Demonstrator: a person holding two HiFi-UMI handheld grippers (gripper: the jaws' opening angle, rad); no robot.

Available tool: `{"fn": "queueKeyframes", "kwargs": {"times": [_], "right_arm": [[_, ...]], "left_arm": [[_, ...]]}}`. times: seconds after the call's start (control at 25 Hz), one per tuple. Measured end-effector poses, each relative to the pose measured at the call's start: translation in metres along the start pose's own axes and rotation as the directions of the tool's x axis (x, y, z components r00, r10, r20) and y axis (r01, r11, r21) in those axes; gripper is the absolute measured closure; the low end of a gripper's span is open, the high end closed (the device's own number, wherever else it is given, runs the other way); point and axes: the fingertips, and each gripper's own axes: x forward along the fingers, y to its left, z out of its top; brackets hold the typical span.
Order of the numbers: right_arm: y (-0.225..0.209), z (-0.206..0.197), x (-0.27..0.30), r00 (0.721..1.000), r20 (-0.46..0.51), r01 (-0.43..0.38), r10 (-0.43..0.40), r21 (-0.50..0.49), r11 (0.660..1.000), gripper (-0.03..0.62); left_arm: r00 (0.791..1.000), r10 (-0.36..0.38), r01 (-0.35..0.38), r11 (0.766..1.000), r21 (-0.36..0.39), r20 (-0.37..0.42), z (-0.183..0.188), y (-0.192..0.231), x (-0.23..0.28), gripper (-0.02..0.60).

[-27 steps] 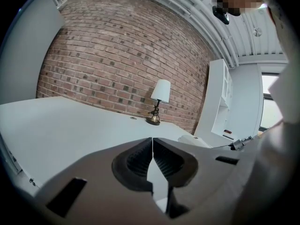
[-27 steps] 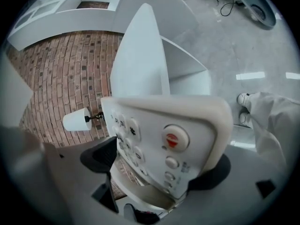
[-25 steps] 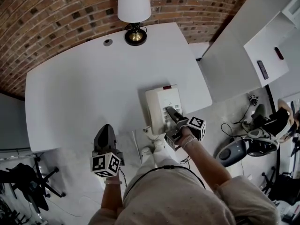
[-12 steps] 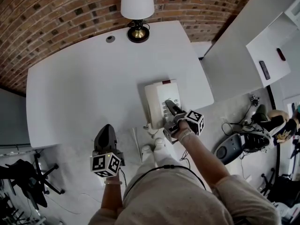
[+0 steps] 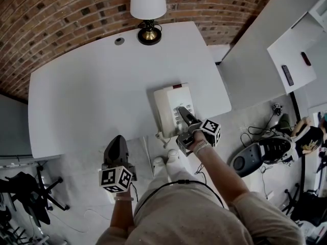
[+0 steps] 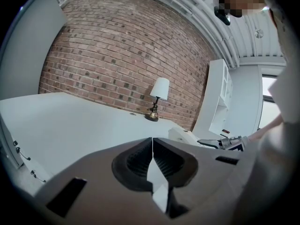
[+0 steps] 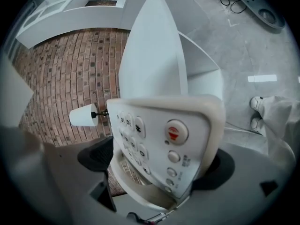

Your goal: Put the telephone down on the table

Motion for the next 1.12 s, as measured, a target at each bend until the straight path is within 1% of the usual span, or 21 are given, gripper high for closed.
{"fn": "queueKeyframes", "kwargs": {"times": [0.16, 0.36, 0.52, 0.6, 0.68, 0.72, 0.8, 0.88, 0.96, 1.0, 1.12], "right_arm": [[-0.003, -0.001, -0.007, 0.999, -0.022, -0.038, 0.037, -0.029, 0.999, 0.088], [-0.016, -0.002, -0.024, 0.997, -0.063, -0.057, 0.052, -0.086, 0.995, 0.088], [-0.023, -0.001, -0.042, 0.995, -0.086, -0.071, 0.058, -0.153, 0.986, 0.088], [-0.024, -0.002, -0.05, 0.991, -0.114, -0.088, 0.068, -0.185, 0.979, 0.089], [-0.026, -0.003, -0.058, 0.987, -0.149, -0.098, 0.063, -0.24, 0.966, 0.093], [-0.027, -0.003, -0.062, 0.985, -0.164, -0.092, 0.046, -0.283, 0.955, 0.119], [-0.029, -0.004, -0.069, 0.982, -0.19, -0.075, 0.004, -0.365, 0.928, 0.213], [-0.031, -0.009, -0.075, 0.975, -0.222, -0.08, -0.019, -0.427, 0.901, 0.303], [-0.034, -0.013, -0.079, 0.967, -0.25, -0.077, -0.057, -0.497, 0.864, 0.375], [-0.036, -0.014, -0.081, 0.962, -0.259, -0.071, -0.082, -0.531, 0.844, 0.422], [-0.039, -0.015, -0.087, 0.954, -0.268, -0.059, -0.133, -0.605, 0.794, 0.495]], "left_arm": [[1.0, -0.003, 0.003, 1.0, -0.002, -0.004, -0.002, -0.005, -0.002, 0.574], [1.0, -0.016, 0.016, 1.0, 0.003, -0.014, -0.007, -0.012, -0.004, 0.574], [0.999, -0.031, 0.031, 1.0, 0.004, -0.029, -0.012, -0.017, -0.003, 0.574], [0.999, -0.042, 0.042, 0.999, 0.006, -0.032, -0.014, -0.022, -0.003, 0.574], [0.998, -0.054, 0.054, 0.998, 0.01, -0.033, -0.014, -0.027, -0.001, 0.574], [0.998, -0.06, 0.061, 0.998, 0.011, -0.033, -0.014, -0.03, 0.0, 0.574], [0.997, -0.072, 0.072, 0.997, 0.013, -0.036, -0.014, -0.034, 0.002, 0.574], [0.996, -0.08, 0.08, 0.997, 0.016, -0.04, -0.015, -0.036, 0.003, 0.574], [0.996, -0.084, 0.085, 0.996, 0.018, -0.042, -0.015, -0.038, 0.004, 0.574], [0.995, -0.086, 0.087, 0.996, 0.02, -0.042, -0.014, -0.039, 0.005, 0.574], [0.995, -0.09, 0.091, 0.996, 0.026, -0.041, -0.014, -0.041, 0.007, 0.574]]}}
